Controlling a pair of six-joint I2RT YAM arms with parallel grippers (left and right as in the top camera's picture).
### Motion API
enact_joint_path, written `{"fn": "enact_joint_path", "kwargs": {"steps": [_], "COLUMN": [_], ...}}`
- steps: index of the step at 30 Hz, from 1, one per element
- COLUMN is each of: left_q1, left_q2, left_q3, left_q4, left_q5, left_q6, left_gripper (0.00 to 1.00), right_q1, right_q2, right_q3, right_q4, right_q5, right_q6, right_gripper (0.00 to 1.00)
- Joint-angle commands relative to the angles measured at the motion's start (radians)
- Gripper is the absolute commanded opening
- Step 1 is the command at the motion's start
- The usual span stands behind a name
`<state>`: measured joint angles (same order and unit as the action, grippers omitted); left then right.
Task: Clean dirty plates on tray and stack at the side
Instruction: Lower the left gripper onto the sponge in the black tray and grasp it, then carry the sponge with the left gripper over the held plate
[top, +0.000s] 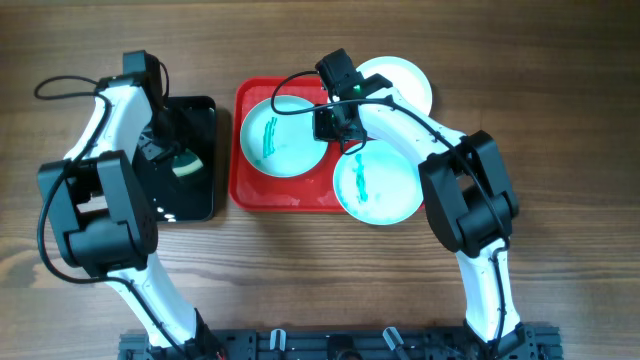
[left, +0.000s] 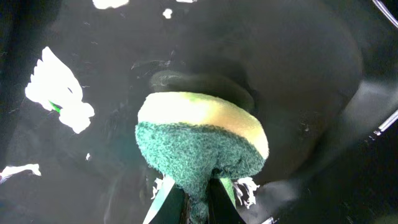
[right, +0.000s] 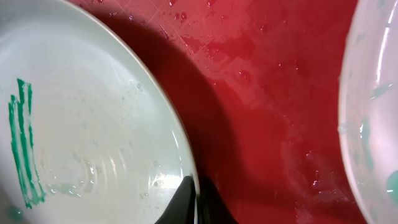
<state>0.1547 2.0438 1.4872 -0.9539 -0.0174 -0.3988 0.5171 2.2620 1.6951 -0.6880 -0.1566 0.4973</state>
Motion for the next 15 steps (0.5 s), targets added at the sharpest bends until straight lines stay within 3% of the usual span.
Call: {"fn": "enact_joint_path", "kwargs": {"steps": [1, 8, 15], "left_q1": [0.000, 0.000, 0.000], "left_q2": [-0.076, -0.172, -0.172], "left_q3": [0.087, 0.088, 0.088], "left_q4": [-0.047, -0.129, -0.190], "left_q5": [0.017, 0.039, 0.035], "left_q6": [0.032, 0.185, 0.239], "left_gripper": [0.04, 0.04, 0.04], "right_q1": [0.002, 0.002, 0.002], "right_q2": [0.039, 0.039, 0.039], "right_q3": [-0.002, -0.002, -0.002], "right_q4": [-0.010, -0.012, -0.012], "right_q5": [0.021, -0.005, -0.018], "right_q6": [0.000, -0.025, -0.027], "right_gripper": [0.04, 0.04, 0.04]}}
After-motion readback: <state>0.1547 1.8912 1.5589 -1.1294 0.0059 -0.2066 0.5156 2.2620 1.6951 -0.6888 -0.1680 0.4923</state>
